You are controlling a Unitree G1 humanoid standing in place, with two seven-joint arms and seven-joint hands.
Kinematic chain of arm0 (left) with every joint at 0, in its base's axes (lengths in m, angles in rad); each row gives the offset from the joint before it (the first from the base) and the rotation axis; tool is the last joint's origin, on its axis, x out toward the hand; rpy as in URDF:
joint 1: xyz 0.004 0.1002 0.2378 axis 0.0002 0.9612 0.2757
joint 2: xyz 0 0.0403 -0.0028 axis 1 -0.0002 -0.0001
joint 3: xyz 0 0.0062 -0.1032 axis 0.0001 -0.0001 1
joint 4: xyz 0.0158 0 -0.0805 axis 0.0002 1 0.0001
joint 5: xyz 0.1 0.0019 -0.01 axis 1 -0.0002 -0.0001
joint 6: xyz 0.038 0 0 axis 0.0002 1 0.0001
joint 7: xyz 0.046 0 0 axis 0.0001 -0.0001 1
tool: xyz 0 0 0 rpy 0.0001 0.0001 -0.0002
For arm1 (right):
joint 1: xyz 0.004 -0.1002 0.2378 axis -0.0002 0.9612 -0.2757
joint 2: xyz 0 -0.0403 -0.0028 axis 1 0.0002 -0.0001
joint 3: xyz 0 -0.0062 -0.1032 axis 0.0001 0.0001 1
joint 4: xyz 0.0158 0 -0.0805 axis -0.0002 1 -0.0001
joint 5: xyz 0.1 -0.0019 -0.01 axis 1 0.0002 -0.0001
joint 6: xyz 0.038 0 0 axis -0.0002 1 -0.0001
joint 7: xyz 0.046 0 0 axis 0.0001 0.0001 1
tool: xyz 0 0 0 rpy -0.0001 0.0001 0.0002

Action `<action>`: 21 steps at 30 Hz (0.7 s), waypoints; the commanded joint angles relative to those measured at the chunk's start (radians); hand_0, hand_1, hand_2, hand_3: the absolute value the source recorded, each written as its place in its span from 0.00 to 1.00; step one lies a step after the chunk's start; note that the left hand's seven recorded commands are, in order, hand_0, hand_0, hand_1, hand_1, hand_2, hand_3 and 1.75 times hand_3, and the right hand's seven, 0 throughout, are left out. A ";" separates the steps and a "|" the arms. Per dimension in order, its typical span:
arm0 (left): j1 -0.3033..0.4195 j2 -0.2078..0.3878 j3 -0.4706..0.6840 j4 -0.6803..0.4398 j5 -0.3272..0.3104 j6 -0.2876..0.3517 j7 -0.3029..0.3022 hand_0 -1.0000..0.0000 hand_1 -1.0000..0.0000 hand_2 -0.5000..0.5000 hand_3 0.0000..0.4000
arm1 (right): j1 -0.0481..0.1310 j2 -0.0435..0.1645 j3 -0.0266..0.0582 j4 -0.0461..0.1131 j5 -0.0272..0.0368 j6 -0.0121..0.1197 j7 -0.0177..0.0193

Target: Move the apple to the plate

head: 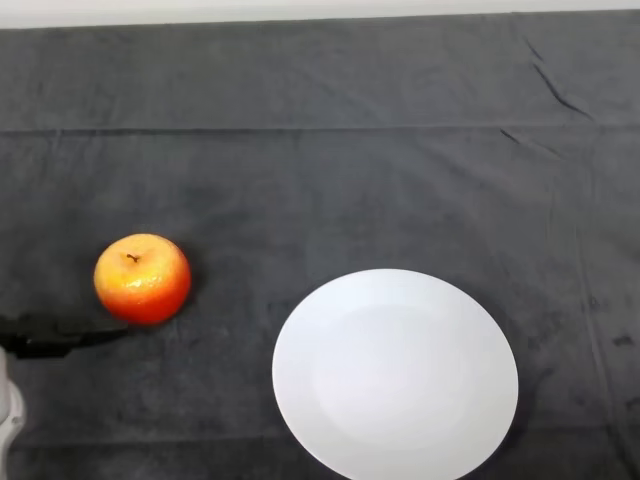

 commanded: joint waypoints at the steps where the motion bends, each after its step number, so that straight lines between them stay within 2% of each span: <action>1: -0.048 0.014 -0.021 0.029 0.034 -0.003 -0.010 1.00 1.00 0.50 0.00 | 0.007 -0.008 -0.0176 -0.010 0.0145 -0.006 -0.0023; 9: -0.109 -0.013 -0.063 0.097 0.041 -0.026 -0.019 1.00 1.00 0.50 0.00 | 0.008 -0.007 -0.0174 -0.011 0.0147 -0.006 -0.0029; 21: -0.218 -0.069 -0.150 0.258 0.049 -0.078 -0.023 1.00 1.00 0.50 0.00 | 0.008 -0.007 -0.0170 -0.013 0.0150 -0.006 -0.0036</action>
